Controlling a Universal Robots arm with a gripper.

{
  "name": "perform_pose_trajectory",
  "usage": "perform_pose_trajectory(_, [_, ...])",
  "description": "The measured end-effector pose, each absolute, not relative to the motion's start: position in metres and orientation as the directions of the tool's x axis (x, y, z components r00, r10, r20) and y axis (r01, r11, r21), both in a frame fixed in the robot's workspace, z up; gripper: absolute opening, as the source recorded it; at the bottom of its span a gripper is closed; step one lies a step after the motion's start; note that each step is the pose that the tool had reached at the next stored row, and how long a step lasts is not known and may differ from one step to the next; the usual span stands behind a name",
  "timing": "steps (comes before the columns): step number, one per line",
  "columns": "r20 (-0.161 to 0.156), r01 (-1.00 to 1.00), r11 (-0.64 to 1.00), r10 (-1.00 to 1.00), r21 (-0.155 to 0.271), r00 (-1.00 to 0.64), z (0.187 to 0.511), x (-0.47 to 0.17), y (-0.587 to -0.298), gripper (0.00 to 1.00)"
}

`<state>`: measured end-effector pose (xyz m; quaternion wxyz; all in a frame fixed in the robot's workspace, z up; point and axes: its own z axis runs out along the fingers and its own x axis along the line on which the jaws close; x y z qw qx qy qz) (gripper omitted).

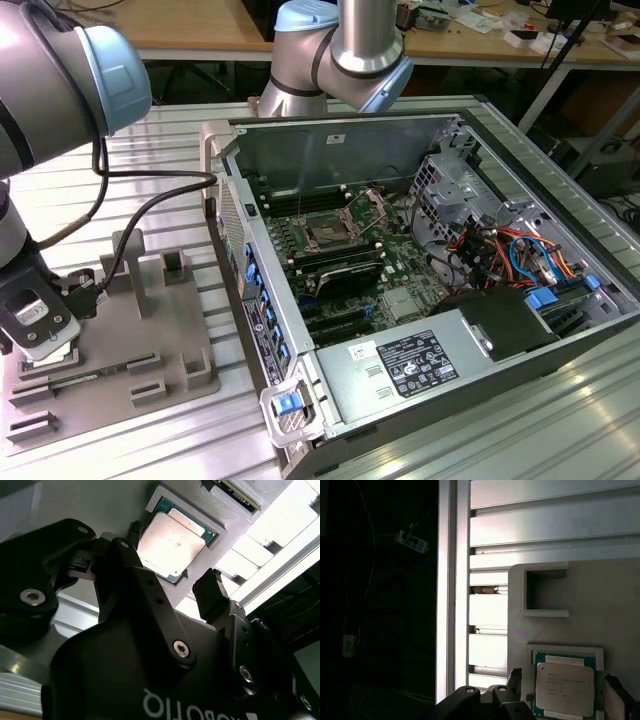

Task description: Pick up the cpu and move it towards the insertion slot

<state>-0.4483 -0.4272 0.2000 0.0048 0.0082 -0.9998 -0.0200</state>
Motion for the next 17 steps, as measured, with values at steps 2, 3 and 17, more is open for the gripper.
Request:
perform_pose_trajectory(2, [0.009,-0.016,0.999,-0.016,0.040,-1.000,0.198,-0.448,-0.427,0.69])
perform_pose_trajectory(3, [0.009,-0.016,0.999,-0.016,0.039,-1.000,0.197,-0.448,-0.427,0.69])
perform_pose_trajectory(17, [0.009,-0.016,0.999,-0.016,0.035,-1.000,0.187,-0.448,-0.427,0.69])
